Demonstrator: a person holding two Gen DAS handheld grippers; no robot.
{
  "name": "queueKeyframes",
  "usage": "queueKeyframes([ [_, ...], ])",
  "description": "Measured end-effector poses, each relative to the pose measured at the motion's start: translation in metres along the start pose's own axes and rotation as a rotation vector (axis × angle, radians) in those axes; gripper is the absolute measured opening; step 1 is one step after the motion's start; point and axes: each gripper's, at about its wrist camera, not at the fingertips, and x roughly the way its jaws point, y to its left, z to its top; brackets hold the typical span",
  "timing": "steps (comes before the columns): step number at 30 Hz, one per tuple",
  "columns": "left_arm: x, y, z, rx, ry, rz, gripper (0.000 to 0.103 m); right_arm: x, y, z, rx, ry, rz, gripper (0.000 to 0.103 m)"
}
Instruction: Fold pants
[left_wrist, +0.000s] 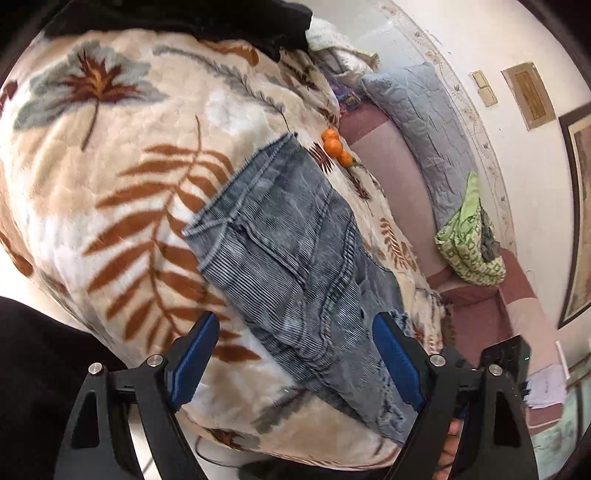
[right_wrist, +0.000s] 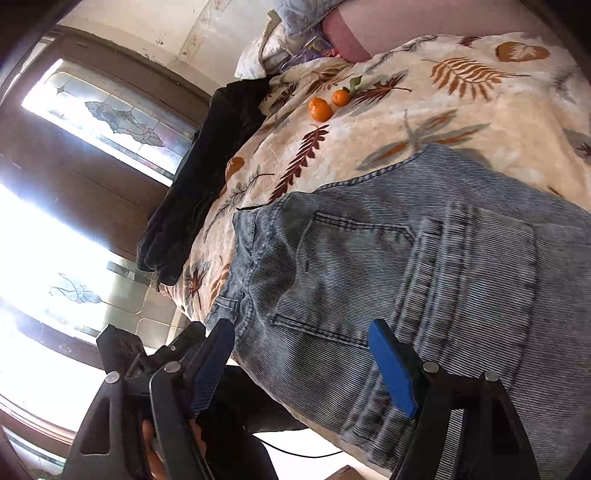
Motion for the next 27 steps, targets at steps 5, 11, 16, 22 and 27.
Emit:
queueKeyframes([
  [5,0.016,-0.005,0.010,-0.033,0.010,0.014,0.085,-0.010,-0.038,-0.012,0.092,-0.044,0.065,0.078],
  [11,0.023,0.002,0.015,-0.093,0.013,0.035,0.085,-0.021,-0.052,-0.019,0.096,-0.051,0.118,0.078],
  [16,0.029,0.001,0.020,-0.133,0.001,0.045,0.086,-0.024,-0.057,-0.018,0.107,-0.052,0.142,0.078],
  [22,0.031,-0.005,0.027,-0.092,-0.017,0.141,0.043,-0.025,-0.060,-0.018,0.116,-0.054,0.150,0.078],
  [27,0.028,0.002,0.029,-0.102,-0.004,0.148,0.033,-0.024,-0.064,-0.019,0.130,-0.054,0.147,0.078],
])
